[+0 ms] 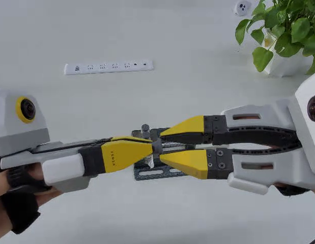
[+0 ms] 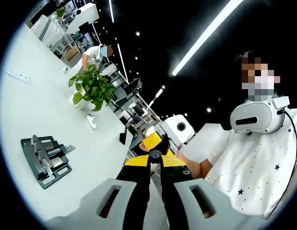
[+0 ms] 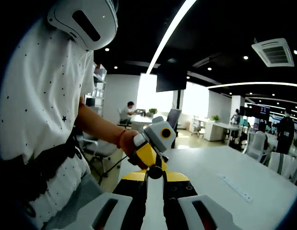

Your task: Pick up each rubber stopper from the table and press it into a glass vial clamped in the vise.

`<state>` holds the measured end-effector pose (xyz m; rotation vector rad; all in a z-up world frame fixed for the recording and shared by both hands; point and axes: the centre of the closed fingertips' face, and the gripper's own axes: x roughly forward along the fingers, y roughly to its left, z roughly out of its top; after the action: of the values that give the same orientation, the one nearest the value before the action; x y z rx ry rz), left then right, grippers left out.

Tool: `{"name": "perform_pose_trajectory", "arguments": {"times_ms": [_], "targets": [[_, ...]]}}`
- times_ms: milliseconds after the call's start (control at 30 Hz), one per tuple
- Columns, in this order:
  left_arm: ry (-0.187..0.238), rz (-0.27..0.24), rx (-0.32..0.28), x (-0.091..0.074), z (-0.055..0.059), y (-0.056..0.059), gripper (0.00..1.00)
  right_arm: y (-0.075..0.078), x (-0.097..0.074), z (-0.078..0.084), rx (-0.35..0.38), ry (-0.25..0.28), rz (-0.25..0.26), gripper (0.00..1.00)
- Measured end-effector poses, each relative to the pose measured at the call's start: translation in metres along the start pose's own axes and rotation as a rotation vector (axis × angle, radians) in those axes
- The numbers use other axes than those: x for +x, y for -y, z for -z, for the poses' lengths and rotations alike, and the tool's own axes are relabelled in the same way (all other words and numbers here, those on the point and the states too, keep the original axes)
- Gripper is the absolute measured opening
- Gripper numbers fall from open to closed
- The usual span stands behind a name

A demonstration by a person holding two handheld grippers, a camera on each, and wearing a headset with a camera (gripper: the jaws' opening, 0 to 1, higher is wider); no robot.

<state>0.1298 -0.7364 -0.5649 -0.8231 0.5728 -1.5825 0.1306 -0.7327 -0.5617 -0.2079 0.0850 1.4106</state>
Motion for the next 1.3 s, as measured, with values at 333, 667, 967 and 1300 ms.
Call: {"name": "perform_pose_trajectory", "arguments": {"times_ms": [333, 667, 967, 1300], "targets": [[-0.011, 0.02, -0.019, -0.002, 0.003, 0.003, 0.03, -0.003, 0.001, -0.001, -0.002, 0.0, -0.019, 0.06], [-0.02, 0.028, -0.032, -0.002, 0.004, 0.004, 0.03, -0.004, 0.0, 0.0, 0.008, -0.006, -0.028, 0.06], [-0.052, 0.052, -0.049, -0.003, 0.007, 0.01, 0.03, -0.009, 0.001, -0.004, 0.004, -0.002, -0.057, 0.07], [-0.083, 0.064, -0.043, -0.004, 0.008, 0.012, 0.03, -0.013, 0.002, -0.005, 0.004, -0.006, -0.077, 0.07]]}}
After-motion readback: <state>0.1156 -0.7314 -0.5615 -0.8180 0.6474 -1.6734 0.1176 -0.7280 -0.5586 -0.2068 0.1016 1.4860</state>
